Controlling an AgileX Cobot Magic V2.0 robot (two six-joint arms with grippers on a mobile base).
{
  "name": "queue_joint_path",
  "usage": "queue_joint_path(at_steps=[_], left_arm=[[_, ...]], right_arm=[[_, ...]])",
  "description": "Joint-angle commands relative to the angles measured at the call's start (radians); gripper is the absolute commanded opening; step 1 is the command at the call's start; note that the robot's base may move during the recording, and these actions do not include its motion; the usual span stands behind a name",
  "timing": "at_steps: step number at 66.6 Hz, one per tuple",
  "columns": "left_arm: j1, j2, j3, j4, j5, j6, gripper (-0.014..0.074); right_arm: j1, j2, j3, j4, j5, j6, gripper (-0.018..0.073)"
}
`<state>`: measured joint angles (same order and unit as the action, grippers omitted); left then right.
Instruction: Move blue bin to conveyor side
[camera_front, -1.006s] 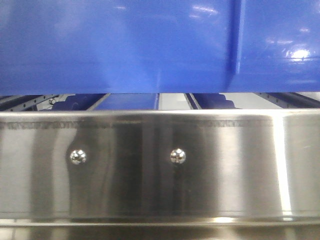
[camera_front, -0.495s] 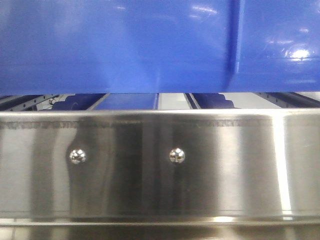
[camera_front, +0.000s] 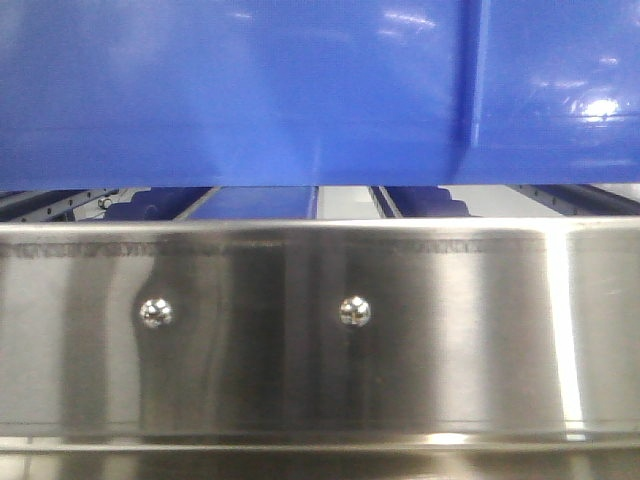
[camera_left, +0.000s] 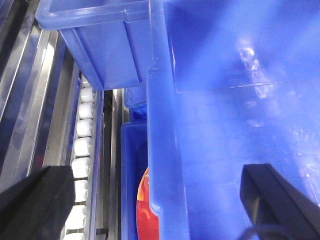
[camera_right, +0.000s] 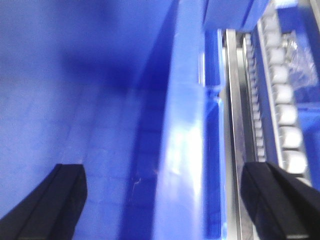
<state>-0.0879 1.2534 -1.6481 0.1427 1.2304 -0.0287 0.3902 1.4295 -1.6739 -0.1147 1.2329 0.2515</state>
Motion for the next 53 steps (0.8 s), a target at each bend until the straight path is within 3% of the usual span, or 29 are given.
queue_joint_path(at_steps=[1, 53], left_arm=[[-0.004, 0.000, -0.008, -0.006, -0.009, -0.009, 0.0568], [-0.004, 0.101, -0.008, -0.034, -0.009, -0.009, 0.0568]], right_arm=[[0.001, 0.014, 0.003, -0.020, -0.012, 0.002, 0.0507], [0.001, 0.046, 0.004, -0.035, -0.012, 0.002, 0.0507]])
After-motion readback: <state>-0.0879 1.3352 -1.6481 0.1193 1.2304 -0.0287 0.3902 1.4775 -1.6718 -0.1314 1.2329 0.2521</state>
